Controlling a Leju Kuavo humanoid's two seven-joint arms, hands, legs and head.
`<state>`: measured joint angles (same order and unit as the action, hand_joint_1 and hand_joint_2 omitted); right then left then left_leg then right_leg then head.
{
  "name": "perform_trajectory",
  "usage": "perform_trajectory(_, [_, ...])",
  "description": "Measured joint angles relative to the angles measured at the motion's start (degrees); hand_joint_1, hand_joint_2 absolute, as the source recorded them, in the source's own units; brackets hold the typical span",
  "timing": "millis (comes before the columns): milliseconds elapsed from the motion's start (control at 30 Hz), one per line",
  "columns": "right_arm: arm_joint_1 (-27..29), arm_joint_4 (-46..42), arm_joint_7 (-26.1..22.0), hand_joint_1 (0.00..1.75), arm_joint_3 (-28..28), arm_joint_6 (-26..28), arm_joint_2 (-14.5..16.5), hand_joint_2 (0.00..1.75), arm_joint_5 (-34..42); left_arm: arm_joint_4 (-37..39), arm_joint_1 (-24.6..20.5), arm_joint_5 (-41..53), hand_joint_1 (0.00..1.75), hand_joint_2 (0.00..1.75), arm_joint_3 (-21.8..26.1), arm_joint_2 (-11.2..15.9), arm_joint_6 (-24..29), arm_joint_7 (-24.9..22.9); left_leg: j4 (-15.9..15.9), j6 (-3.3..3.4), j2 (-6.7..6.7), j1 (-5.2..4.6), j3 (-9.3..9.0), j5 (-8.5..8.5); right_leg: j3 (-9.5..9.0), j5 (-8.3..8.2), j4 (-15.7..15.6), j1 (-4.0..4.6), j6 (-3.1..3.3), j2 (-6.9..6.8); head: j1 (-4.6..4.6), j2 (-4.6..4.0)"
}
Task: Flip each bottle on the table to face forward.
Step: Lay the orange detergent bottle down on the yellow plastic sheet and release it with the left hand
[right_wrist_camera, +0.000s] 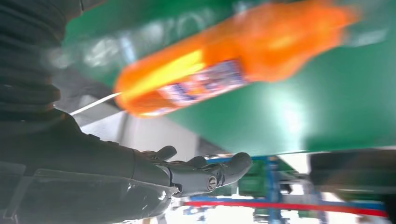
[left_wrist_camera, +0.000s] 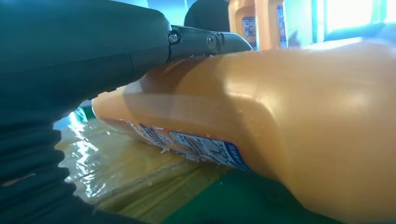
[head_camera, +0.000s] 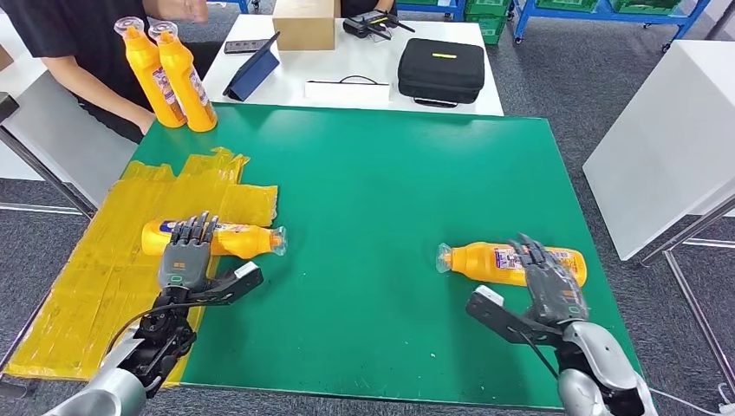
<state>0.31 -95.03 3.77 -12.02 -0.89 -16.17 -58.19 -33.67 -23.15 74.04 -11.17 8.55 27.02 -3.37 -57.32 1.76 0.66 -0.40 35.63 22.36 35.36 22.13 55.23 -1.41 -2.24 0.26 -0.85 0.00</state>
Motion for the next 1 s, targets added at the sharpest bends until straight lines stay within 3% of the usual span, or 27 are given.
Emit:
perform_trajectory(200, [4.2, -1.3, -0.1, 0.00, 6.2, 0.3, -3.4, 1.75, -0.5, -5.7, 2.9, -12.6, 0.00, 0.00, 2.4, -0.5, 0.9, 9.7, 0.0, 0.10, -0.12, -0.09, 0.07, 0.09, 0.08, -0.04, 0.0, -0.11, -0.09, 0.09, -0.01, 0.00])
perform_trajectory(400, [4.9, 0.7, -0.4, 0.00, 9.1, 1.6, -7.0, 1.75, 1.5, -21.0, 9.5, -46.0, 0.00, 0.00, 4.1, -1.8, -6.2, 22.6, 0.0, 0.14, -0.14, -0.10, 0.42, 0.06, 0.44, -0.06, 0.0, -0.11, -0.12, 0.14, 0.00, 0.00])
perform_trajectory(500, [4.2, 3.7, -1.0, 0.00, 9.8, 3.2, -7.9, 1.75, 1.6, -29.6, 12.6, -56.2, 0.00, 0.00, 3.7, -2.1, -8.9, 23.9, -0.1, 0.15, -0.17, -0.10, 0.60, 0.06, 0.60, -0.09, 0.0, -0.11, -0.14, 0.17, -0.01, 0.00])
perform_trajectory(600, [3.3, 6.3, -1.3, 0.00, 9.9, 4.1, -8.3, 1.75, 1.5, -34.9, 14.0, -59.4, 0.00, 0.00, 3.1, -2.1, -9.8, 24.3, -0.1, 0.15, -0.18, -0.10, 0.68, 0.07, 0.66, -0.09, 0.0, -0.11, -0.14, 0.19, -0.01, 0.00])
perform_trajectory(1000, [-3.4, 16.7, -3.7, 0.00, 6.8, 8.8, -8.7, 1.75, 3.1, -42.3, 15.0, -67.5, 0.00, 0.00, -0.6, -1.4, -10.0, 27.8, 0.0, 0.15, -0.17, -0.08, 0.76, 0.06, 0.74, -0.08, 0.0, -0.11, -0.14, 0.22, -0.01, 0.00])
